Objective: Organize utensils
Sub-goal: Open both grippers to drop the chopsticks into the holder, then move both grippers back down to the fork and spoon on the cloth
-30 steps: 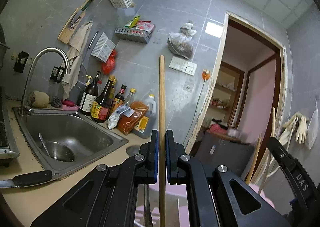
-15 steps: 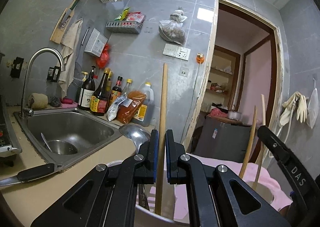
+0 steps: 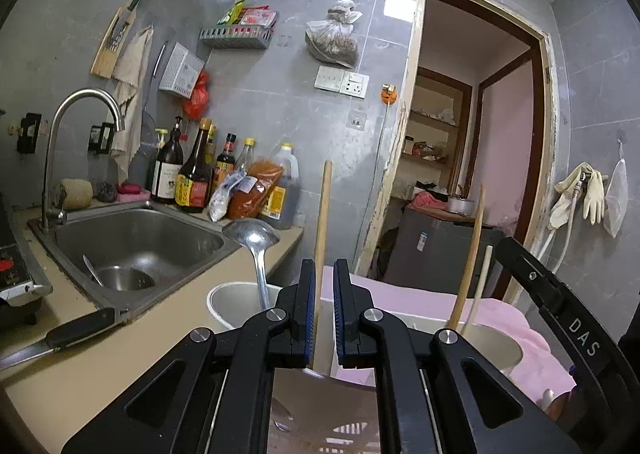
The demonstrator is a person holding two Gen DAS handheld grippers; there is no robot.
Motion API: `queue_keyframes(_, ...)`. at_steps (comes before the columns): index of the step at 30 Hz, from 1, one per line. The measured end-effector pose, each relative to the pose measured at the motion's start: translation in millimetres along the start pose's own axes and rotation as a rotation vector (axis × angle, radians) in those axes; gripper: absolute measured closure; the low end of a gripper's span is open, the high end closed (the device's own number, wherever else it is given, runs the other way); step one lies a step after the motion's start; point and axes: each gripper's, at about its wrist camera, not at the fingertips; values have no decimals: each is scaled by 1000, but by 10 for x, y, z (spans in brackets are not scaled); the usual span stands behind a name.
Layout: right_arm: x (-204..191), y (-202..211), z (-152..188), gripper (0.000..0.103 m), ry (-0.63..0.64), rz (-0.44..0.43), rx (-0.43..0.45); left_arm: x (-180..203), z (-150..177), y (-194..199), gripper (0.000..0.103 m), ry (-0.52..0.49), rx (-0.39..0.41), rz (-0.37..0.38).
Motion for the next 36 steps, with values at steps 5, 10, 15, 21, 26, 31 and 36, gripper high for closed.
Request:
queue_keyframes(5, 26, 102, -46, 82, -4, 2, 11, -34, -14, 56, 93, 29, -13, 19)
queue_keyframes(10, 115, 262, -105, 80, -4, 22, 25, -2, -112, 180, 87, 48, 8, 54)
queue_keyframes(15, 239, 443, -200, 66, 2, 43, 29, 63, -193, 269, 77, 54, 9, 90)
queue_keyframes(21, 390, 758, -384, 54, 76, 102, 51, 395, -293, 366, 73, -24, -15, 152)
queue_keyframes(26, 583, 1070, -539, 28, 102, 168, 66, 694, -298, 408, 53, -66, -29, 223)
queue_keyframes(31, 765, 1338, -634, 18, 129, 229, 72, 1001, -271, 419, 43, -115, -53, 286)
queue_keyframes(36, 961, 1569, -676, 1, 146, 281, 51, 1230, -191, 401, 27, -159, -95, 340)
Point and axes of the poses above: each gripper's, at about its wrist camera, not at the fingertips, and y roughly against the way its jaws point, x to its right, z to its underside, and after that the axes turned 8 degrees about -y, right-handed
